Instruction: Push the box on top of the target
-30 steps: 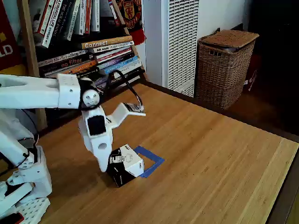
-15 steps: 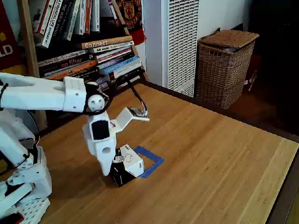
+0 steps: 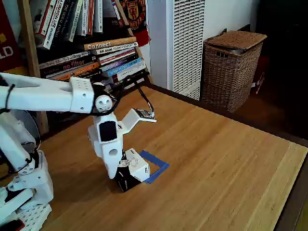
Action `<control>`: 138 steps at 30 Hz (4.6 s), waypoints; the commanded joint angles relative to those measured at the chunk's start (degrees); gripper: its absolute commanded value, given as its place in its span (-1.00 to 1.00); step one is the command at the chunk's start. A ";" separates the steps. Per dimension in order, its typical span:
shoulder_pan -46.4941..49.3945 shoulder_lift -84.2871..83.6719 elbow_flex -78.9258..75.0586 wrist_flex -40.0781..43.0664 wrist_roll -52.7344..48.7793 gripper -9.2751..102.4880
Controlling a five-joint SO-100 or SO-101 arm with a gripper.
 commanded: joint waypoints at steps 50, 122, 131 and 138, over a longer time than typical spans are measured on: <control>3.34 -8.44 -14.41 3.78 -3.96 -0.83; 4.22 -14.85 -17.58 1.49 -7.21 -0.83; 1.85 -14.50 -17.14 1.76 -6.94 -0.83; -0.09 -15.47 -17.67 1.67 -7.03 -0.83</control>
